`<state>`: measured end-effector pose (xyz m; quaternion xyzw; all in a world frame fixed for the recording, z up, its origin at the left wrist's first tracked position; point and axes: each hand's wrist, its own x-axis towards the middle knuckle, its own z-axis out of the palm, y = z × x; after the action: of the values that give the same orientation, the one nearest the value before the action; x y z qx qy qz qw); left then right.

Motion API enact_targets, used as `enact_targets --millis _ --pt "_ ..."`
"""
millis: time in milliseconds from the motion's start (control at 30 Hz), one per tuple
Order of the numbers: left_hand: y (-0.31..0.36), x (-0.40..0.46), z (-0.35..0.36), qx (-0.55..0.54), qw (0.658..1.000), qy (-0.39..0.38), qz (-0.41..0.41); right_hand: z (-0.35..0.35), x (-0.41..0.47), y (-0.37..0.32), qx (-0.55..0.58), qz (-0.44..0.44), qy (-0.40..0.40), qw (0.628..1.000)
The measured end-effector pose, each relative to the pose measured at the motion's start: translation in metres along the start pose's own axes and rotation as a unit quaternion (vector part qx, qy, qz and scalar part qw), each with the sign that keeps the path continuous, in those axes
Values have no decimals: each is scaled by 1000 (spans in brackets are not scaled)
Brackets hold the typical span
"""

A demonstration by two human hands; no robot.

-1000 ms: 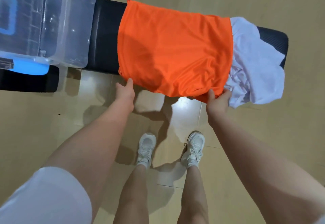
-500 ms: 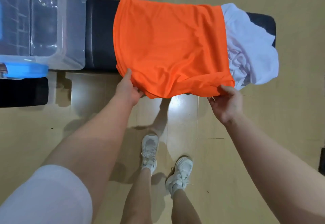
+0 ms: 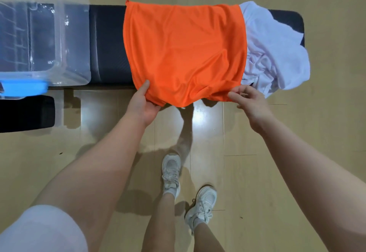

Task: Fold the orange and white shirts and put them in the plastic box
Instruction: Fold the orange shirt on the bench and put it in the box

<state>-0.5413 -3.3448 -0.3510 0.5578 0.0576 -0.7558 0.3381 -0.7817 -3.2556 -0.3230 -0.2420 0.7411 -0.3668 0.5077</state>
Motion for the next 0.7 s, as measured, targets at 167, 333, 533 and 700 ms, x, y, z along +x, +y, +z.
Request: enact_targets --millis 167,333,533,700 --pt "0 11 -4 43 996 59 47 4 14 12 -241 -72 115 961" --pt "-17 13 -6 70 993 83 48 12 26 28 -525 -110 109 837" --pt "-29 25 -11 38 985 109 131 7 37 25 -357 -154 223 894" --pt "-23 22 -14 9 984 122 132 -7 12 24 -174 -152 274 934"
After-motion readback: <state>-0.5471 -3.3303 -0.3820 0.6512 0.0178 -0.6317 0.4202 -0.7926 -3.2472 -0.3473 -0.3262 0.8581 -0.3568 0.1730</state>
